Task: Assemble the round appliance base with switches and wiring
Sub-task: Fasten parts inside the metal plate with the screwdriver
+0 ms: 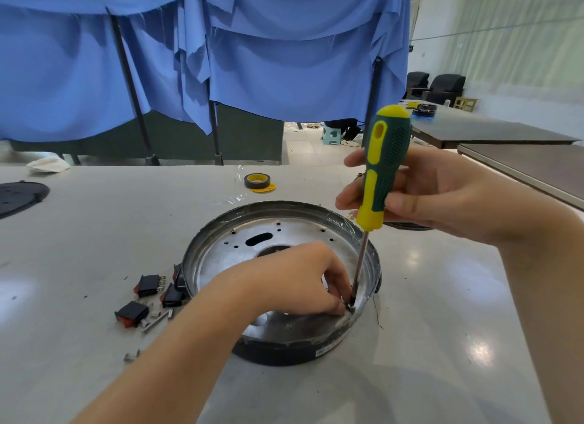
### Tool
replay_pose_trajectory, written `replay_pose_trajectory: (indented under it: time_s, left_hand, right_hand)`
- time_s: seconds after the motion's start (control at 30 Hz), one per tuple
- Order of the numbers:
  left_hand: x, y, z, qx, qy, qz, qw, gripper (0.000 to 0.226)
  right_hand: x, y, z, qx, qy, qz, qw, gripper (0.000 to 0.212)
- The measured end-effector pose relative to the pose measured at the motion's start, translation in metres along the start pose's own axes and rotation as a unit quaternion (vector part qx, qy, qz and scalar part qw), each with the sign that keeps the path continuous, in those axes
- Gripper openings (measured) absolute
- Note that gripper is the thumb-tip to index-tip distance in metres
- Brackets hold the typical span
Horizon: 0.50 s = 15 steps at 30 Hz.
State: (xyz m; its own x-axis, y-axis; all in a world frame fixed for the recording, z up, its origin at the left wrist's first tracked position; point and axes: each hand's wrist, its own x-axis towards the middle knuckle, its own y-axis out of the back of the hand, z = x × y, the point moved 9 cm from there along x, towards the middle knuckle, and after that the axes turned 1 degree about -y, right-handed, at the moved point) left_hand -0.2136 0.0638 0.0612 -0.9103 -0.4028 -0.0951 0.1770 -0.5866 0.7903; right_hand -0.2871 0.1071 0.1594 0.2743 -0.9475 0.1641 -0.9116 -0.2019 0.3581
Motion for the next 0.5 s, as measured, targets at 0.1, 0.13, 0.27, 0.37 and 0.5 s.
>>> replay_pose_trajectory:
  time_s: [0.1, 0.13, 0.27, 0.37, 0.5]
  left_hand:
    - [0.000, 0.000, 0.000, 0.004, 0.005, -0.002, 1.000, 0.023]
    - [0.001, 0.000, 0.000, 0.007, 0.007, 0.000, 1.000, 0.023]
    - [0.001, 0.000, -0.002, 0.011, 0.011, 0.005, 1.000, 0.019]
    - [-0.001, 0.000, 0.000, -0.003, 0.006, 0.001, 1.000, 0.013]
    - [-0.002, 0.013, 0.010, -0.061, -0.024, 0.055, 0.996, 0.013]
  right_hand:
    - [0.002, 0.008, 0.002, -0.016, -0.007, 0.041, 0.999, 0.041]
    - [0.003, 0.013, 0.003, -0.033, -0.008, 0.070, 0.997, 0.044]
    - [0.005, 0.027, 0.001, -0.120, -0.010, 0.172, 0.978, 0.054]
    - [0.006, 0.028, 0.000, -0.181, -0.006, 0.196, 0.964, 0.066]
    - [0.009, 0.028, -0.001, -0.239, -0.007, 0.216, 0.947, 0.068]
